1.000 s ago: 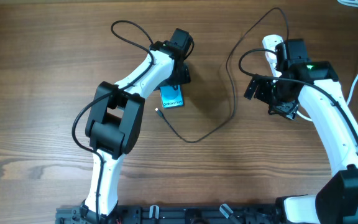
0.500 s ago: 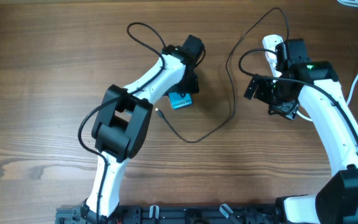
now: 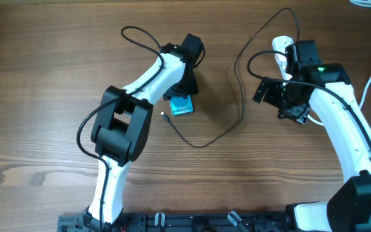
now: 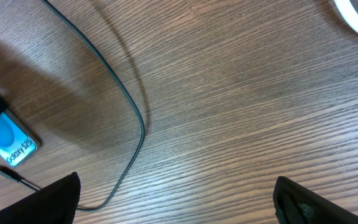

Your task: Plug charger to phone and switch on socket

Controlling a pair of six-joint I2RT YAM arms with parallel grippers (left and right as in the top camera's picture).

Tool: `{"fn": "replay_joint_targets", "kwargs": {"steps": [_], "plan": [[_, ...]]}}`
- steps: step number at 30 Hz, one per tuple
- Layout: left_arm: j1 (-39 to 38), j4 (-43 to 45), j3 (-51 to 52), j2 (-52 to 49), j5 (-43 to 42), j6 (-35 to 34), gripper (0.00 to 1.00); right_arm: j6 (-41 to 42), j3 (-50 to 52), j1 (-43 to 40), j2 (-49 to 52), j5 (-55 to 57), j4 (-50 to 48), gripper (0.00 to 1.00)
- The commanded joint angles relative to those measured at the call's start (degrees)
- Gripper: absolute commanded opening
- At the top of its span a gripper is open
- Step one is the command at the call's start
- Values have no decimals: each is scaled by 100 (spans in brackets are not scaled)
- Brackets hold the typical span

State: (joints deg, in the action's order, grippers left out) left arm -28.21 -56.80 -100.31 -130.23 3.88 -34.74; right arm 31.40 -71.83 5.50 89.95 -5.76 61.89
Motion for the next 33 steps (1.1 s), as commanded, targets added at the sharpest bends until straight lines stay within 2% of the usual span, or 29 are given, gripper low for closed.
{"fn": "replay_joint_targets", "kwargs": {"steps": [1, 2, 3, 7, 8, 9, 12, 15, 18, 20, 25, 28, 31, 33], "plan": [[-17, -372, 105, -179, -59, 560, 70, 13, -4, 28, -17, -24, -13, 100], [0, -337, 105, -179, -59, 549, 88, 13, -4, 28, -17, -24, -13, 100], [13, -293, 105, -179, -59, 474, 100, 13, -4, 28, -17, -24, -11, 100], [74, 101, 105, -179, -63, 79, 97, 11, -4, 28, -17, -24, 9, 100], [74, 201, 105, -179, -63, 81, 90, 11, -4, 28, -17, -24, 13, 100], [74, 238, 105, -179, -63, 76, 79, 9, -4, 28, -17, -24, 33, 100], [74, 210, 105, -179, -61, 85, 69, 9, -4, 28, -17, -22, 72, 100], [74, 195, 105, -179, -153, 138, 68, -90, -4, 28, -17, -199, 70, 100], [74, 109, 105, -179, -503, 382, 68, -1307, -4, 28, -17, -1259, -20, 100], [76, 96, 103, -179, -706, 560, 68, -1779, 9, 28, -15, -1751, -111, 99], [144, 17, 103, -179, -1392, 1071, 71, -1827, 538, 33, -13, -2688, -966, 100], [243, -22, 103, -179, -2009, 1274, 73, -1773, 1025, 146, 46, -2822, -1744, 99], [302, -31, 103, -179, -2459, 1484, 73, -1652, 1388, 511, 262, -3141, -2570, 100], [304, -50, 103, -179, -2470, 1486, 73, -1392, 1434, 831, 546, -3143, -3034, 98]]}}
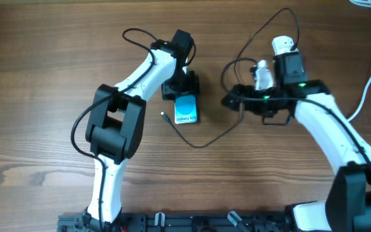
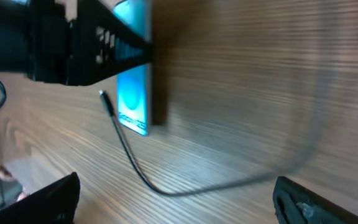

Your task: Plug charger to phone and switch on socket

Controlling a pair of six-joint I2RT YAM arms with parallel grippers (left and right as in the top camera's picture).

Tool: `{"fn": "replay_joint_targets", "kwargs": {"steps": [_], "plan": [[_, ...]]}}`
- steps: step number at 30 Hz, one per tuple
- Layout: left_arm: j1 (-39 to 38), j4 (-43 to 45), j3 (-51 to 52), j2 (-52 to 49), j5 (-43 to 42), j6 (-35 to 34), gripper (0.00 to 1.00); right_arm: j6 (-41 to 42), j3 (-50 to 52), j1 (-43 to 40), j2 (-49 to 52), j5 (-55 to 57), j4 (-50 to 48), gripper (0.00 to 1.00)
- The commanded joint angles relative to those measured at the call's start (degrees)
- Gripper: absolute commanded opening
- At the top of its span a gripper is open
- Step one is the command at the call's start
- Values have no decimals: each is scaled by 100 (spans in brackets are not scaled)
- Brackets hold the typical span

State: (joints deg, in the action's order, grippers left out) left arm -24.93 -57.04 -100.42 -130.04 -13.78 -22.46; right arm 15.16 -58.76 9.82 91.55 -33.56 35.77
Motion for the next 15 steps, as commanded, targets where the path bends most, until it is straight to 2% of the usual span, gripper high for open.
{"fn": "replay_joint_targets", "kwargs": {"steps": [1, 6, 8, 14, 15], "plan": [[-24, -46, 114, -199, -706, 258, 73, 310, 127, 527, 514, -356, -621, 97], [-35, -197, 114, -199, -831, 278, 74, 734, 127, 1309, 1355, -361, -1878, 79], [-35, -221, 114, -199, -831, 278, 74, 855, 127, 1478, 1550, -358, -2159, 77], [-33, -260, 114, -199, -828, 280, 75, 1054, 127, 1661, 1875, -326, -2570, 63], [-35, -264, 114, -199, -828, 280, 75, 1051, 127, 1657, 1875, -282, -2590, 55]]}}
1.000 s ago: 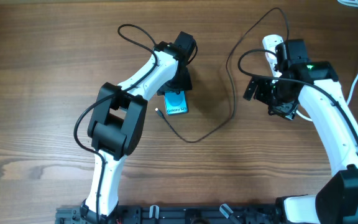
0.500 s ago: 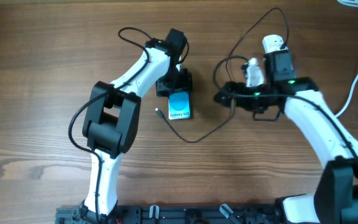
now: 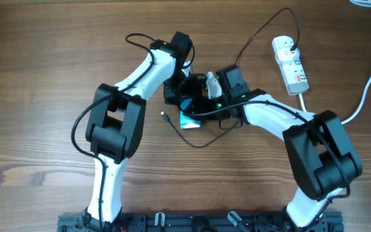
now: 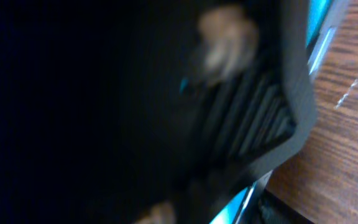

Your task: Plug charger to phone and switch on socket

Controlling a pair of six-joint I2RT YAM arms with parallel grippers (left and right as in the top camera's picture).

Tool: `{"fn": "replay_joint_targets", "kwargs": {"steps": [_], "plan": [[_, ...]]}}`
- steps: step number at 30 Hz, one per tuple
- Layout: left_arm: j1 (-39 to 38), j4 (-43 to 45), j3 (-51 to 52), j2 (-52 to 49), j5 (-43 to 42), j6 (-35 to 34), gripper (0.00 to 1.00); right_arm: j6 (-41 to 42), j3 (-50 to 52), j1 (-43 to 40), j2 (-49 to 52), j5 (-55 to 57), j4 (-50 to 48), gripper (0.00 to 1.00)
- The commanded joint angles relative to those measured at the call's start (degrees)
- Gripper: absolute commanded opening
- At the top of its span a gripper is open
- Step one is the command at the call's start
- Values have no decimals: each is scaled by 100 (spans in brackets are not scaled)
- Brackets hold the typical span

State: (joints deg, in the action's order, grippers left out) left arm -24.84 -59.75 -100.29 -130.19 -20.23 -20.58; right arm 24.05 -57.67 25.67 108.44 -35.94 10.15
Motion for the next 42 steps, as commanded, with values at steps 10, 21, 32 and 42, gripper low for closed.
{"fn": "replay_joint_targets", "kwargs": {"steps": [10, 21, 32, 42], "plan": [[-42, 9, 101, -184, -184, 92, 76, 376, 39, 74, 188, 57, -149, 40], [-42, 9, 101, -184, -184, 90, 87, 789, 118, 83, 188, 378, -157, 5], [686, -140, 101, 507, -1871, 651, 88, 804, 109, -208, 181, -1453, -699, 4], [1388, -133, 98, 1134, -4927, 1770, 70, 2876, 109, -951, 181, -4166, -3611, 5]]}}
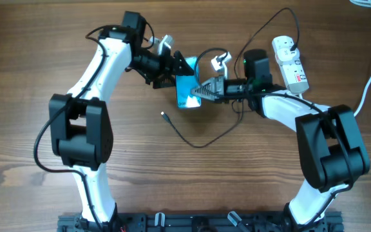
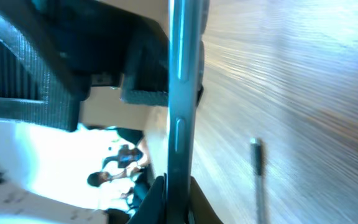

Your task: Plug charger to phone and switch on socket

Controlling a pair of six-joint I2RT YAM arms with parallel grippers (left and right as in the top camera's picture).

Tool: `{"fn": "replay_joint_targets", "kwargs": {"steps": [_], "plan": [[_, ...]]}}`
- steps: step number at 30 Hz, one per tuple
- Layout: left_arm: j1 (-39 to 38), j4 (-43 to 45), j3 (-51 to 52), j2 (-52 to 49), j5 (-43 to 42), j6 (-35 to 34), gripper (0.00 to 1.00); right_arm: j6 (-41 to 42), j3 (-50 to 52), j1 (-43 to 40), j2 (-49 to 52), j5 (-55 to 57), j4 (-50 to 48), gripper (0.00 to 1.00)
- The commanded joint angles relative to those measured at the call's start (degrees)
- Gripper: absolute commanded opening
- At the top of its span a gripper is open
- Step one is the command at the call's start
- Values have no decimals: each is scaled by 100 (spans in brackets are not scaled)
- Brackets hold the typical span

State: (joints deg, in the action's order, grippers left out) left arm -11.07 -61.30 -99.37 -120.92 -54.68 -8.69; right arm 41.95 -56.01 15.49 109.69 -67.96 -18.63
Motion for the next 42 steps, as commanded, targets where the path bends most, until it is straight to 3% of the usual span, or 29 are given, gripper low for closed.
{"fn": "replay_joint_targets", "kwargs": {"steps": [1, 3, 6, 9, 13, 17, 18, 22, 27, 31, 34, 42], "plan": [[11, 37, 7, 208, -1499, 623, 69, 1565, -57, 72, 57, -1069, -1276, 4], [4, 61, 9, 208, -1499, 704, 67, 2260, -57, 101, 57, -1237, -2162, 5], [7, 256, 9, 208, -1873, 702, 54, 3032, -55, 138, 57, -1353, -2959, 5], [11, 411, 9, 208, -2295, 699, 44, 3047, -55, 138, 57, -1353, -2977, 4], [11, 474, 9, 210, -2396, 697, 40, 3101, -52, 136, 57, -1327, -2916, 4], [11, 468, 9, 210, -2398, 695, 7, 3176, -52, 136, 57, -1130, -2846, 5], [11, 468, 9, 210, -2398, 693, 4, 3180, -52, 136, 57, -1078, -2844, 5], [11, 468, 9, 210, -2398, 693, 4, 3182, -52, 136, 57, -933, -2841, 5], [11, 398, 9, 210, -2396, 675, 27, 3320, -52, 125, 57, -553, -2846, 4], [13, 358, 9, 210, -2396, 675, 34, 3335, -52, 114, 57, -393, -2844, 5], [11, 363, 9, 210, -2396, 678, 45, 3412, -52, 61, 57, -358, -2846, 4], [262, 369, 9, 210, -2787, 680, 39, 3453, -52, -26, 57, -640, -2848, 4]]}}
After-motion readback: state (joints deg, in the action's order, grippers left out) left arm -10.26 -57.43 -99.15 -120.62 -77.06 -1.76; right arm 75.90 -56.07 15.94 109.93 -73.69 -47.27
